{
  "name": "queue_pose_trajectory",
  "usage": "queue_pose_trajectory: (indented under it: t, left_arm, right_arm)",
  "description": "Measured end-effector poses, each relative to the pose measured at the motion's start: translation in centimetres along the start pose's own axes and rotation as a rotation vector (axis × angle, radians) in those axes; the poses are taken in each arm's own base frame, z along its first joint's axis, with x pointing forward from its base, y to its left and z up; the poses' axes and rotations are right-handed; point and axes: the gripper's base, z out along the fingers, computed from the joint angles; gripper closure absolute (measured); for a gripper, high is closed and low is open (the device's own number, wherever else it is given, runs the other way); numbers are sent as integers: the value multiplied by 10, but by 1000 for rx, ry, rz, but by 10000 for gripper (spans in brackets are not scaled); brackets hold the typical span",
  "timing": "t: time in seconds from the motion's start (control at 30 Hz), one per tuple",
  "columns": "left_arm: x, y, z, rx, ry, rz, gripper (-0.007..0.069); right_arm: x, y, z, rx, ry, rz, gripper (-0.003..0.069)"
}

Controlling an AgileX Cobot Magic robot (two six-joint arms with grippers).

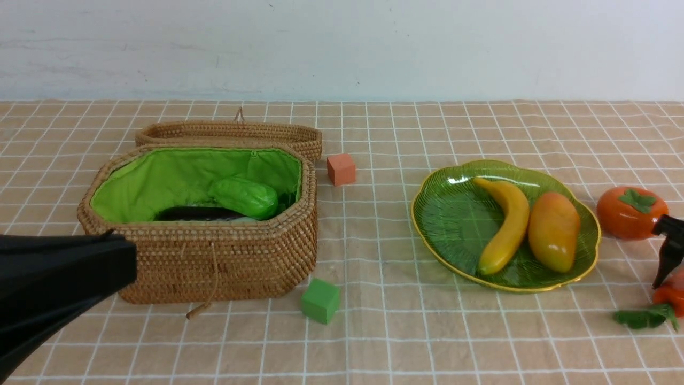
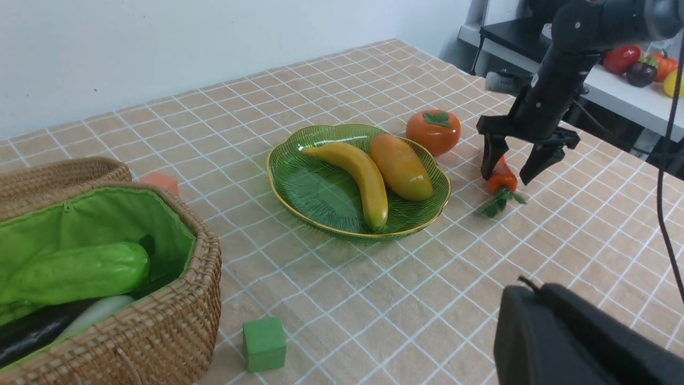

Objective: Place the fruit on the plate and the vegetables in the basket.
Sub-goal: Take a daikon with your right arm and place it on the basket on the left.

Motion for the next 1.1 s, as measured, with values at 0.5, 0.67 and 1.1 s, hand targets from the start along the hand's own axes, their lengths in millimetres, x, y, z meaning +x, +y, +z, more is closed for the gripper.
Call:
queue_pose_trajectory:
  t: [0.5, 0.67, 1.1]
  left_arm:
    - [5, 8, 0, -83, 51, 16, 638]
    - [6, 24, -4, -272, 65, -29, 638]
    - [7, 34, -9, -398, 85, -127, 638]
  right_arm:
    - [32, 29, -62, -53, -31, -258, 285]
    - [101, 117, -154, -368, -215, -676, 285]
    - [274, 322, -177, -892, -667, -1752, 285]
